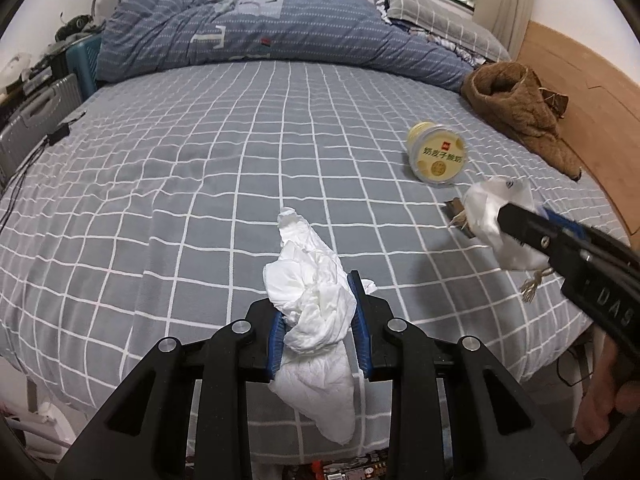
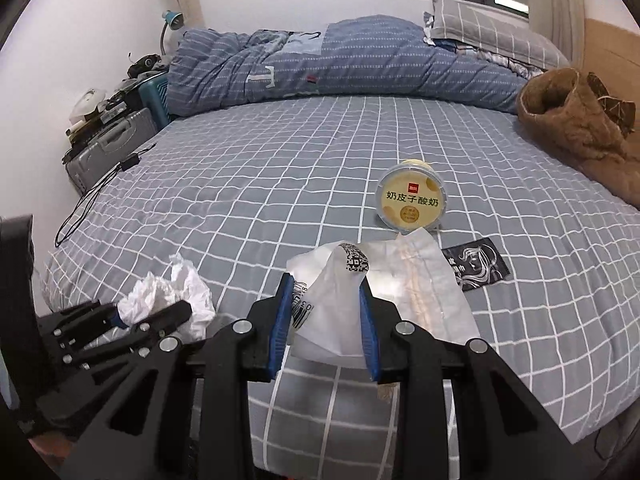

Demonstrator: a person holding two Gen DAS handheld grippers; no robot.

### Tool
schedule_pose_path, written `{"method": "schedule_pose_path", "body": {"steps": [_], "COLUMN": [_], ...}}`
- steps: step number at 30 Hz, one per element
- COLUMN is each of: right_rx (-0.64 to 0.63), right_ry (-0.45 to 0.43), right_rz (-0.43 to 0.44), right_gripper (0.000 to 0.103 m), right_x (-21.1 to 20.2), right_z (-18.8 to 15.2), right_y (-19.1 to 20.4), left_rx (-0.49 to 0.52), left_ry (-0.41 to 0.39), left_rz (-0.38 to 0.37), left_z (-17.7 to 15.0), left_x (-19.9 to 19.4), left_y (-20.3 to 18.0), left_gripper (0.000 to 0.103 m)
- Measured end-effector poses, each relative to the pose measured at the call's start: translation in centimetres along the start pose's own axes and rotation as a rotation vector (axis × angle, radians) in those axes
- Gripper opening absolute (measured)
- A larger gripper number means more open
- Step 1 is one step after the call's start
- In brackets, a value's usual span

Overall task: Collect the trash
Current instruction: 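Lift the tissue and clear bag with both tools and carry them over the bin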

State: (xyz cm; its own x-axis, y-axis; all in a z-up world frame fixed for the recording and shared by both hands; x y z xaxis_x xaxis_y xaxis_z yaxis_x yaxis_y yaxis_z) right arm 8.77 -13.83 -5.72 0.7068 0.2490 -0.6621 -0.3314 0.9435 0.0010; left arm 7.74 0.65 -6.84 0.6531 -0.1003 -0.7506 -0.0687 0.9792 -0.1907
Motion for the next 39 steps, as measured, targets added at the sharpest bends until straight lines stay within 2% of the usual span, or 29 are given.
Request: {"method": "schedule_pose_path", "body": {"steps": [14,39], "right_rx": [-0.035,0.007], "right_ry": [-0.027,-0.013], "right_rz": [-0.043,-0.051], "right_gripper": [0.030,0.030], "right_x": [-4.8,-10.5], "right_z": [-3.2,-9.4], "right_y": [1.7,3.8], "left_rx": [0.017,0.012], "left_ry": [-0.028,0.007], "left_rz": [-0.026,-0.028], "left_z": [-2.6,-9.7], "left_x": [-4.0,-8.1], "left_y": [-0.4,-0.9], "left_gripper": [0.027,0.023]}}
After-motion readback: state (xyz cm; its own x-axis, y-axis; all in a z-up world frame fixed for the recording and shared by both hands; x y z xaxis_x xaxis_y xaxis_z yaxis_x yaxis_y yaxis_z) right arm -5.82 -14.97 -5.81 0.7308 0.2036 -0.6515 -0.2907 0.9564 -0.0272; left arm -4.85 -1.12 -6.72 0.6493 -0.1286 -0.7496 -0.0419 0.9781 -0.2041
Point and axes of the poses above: each gripper's, at about its wrist camera, not at the fingertips, and x roughly the way its jaws point, y to its left, z to its top, the point moved 3 cm from there along x, roughly the way its jaws point, and after that the axes turned 10 degrees about -x, right-handed, at the moved point
